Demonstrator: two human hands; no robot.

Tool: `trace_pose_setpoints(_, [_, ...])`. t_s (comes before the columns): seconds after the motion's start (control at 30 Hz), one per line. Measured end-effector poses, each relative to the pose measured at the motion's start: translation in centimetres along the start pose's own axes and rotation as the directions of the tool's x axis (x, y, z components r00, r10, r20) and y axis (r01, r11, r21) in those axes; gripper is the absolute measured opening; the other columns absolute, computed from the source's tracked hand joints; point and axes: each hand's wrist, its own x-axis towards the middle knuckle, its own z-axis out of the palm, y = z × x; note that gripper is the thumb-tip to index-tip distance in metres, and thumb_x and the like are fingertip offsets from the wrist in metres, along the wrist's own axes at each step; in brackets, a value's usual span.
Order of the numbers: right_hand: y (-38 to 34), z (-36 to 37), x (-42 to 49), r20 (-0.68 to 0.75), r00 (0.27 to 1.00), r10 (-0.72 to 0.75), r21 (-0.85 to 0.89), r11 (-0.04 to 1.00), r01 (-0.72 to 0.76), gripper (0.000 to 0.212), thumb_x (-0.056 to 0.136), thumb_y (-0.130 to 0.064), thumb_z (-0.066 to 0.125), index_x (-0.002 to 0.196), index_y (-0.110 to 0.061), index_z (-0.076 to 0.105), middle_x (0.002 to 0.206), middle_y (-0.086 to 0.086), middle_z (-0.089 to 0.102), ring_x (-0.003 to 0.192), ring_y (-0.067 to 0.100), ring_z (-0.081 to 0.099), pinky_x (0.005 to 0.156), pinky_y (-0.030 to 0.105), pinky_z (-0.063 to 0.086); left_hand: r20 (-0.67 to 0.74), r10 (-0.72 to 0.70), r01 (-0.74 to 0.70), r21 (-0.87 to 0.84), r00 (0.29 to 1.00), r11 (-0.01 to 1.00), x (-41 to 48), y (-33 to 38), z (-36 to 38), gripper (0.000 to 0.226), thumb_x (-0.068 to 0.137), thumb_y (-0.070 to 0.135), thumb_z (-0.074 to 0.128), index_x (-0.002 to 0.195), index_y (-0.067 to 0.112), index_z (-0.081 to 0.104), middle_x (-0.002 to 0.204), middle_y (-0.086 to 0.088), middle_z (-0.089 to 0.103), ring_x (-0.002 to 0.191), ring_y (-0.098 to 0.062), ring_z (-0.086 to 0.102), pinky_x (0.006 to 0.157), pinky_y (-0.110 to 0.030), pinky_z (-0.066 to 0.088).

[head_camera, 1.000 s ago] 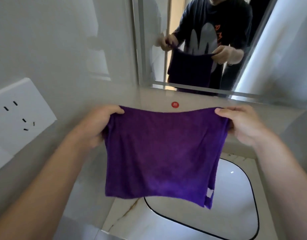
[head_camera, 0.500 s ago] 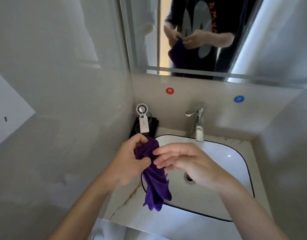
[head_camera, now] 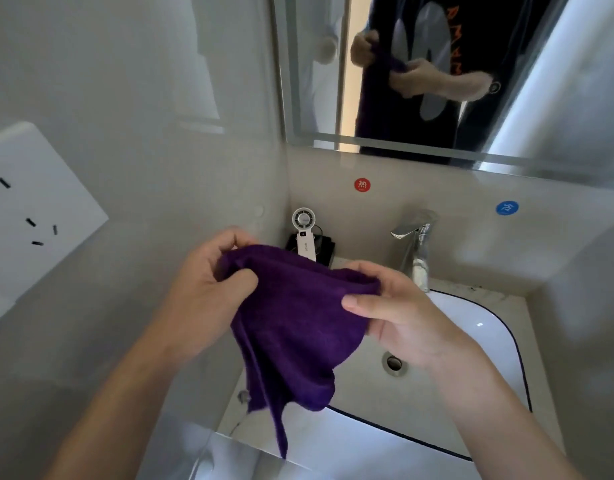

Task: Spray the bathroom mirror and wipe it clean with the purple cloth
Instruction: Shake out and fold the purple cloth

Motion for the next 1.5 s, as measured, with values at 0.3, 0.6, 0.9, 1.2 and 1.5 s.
trace_pose_setpoints(0.3, [0.8,1.9,1.5,-0.221,0.953,-0.206,-0.499,0.864,0.071,0.013,0.090,-0.008,0.064,0.086,-0.020,0.063,0.080,0.013,0.070,0.068,0.019,0.062,0.068,0.053,0.056,-0.182,0.047,0.000,0.252,0.982,0.968,2.3,-1.3,-1.7,0.019,0.067,0.014,0.046,0.069,0.024,0.062,0.057,0.010,0.055,0.058,-0.013,0.049,0.057,-0.033,0.040])
trace_pose_setpoints(0.6, [2.0,2.6,1.0,-0.186,0.970,-0.159,-0.667,0.745,-0.006,0.015,0.091,-0.005,0.067,0.091,-0.021,0.065,0.078,-0.002,0.073,0.064,0.010,0.063,0.064,0.030,0.051,-0.159,-0.070,0.112,0.267,0.985,0.957,1.6,-5.4,-3.3,0.022,0.063,0.011,0.042,0.066,0.022,0.060,0.056,0.010,0.053,0.056,-0.012,0.047,0.057,-0.030,0.036])
trace_pose_setpoints(0.9, [1.4,4.0,2.8,-0.094,0.995,0.027,-0.484,0.872,-0.070,0.012,0.095,0.003,0.060,0.094,-0.009,0.062,0.072,-0.003,0.069,0.063,0.010,0.066,0.056,0.031,0.060,-0.160,-0.018,0.110,0.587,0.987,0.802,3.3,-3.9,-4.5,0.017,0.079,0.012,0.045,0.080,0.022,0.058,0.071,-0.006,0.065,0.062,-0.023,0.058,0.058,-0.039,0.049])
trace_pose_setpoints(1.2, [10.7,-1.0,13.2,-0.274,0.958,-0.087,-0.833,0.520,-0.191,0.022,0.089,-0.009,0.066,0.079,-0.025,0.054,0.077,-0.002,0.063,0.072,0.019,0.059,0.064,0.030,0.043,-0.048,-0.080,0.073,0.932,0.996,0.356,7.8,-13.4,-1.7,0.020,0.077,-0.004,0.055,0.095,0.005,0.057,0.102,-0.016,0.063,0.093,-0.037,0.061,0.072,-0.043,0.045])
trace_pose_setpoints(1.5, [20.2,-0.5,9.9,-0.012,1.000,-0.003,-1.000,-0.021,-0.012,0.022,0.095,-0.018,0.054,0.116,-0.012,0.056,0.113,0.008,0.063,0.102,0.028,0.061,0.084,0.034,0.044,0.194,-0.242,-0.237,0.957,0.951,-0.167,3.9,-22.8,-2.1,0.026,0.096,0.009,0.048,0.122,0.008,0.054,0.128,-0.014,0.056,0.128,-0.031,0.044,0.106,-0.035,0.036])
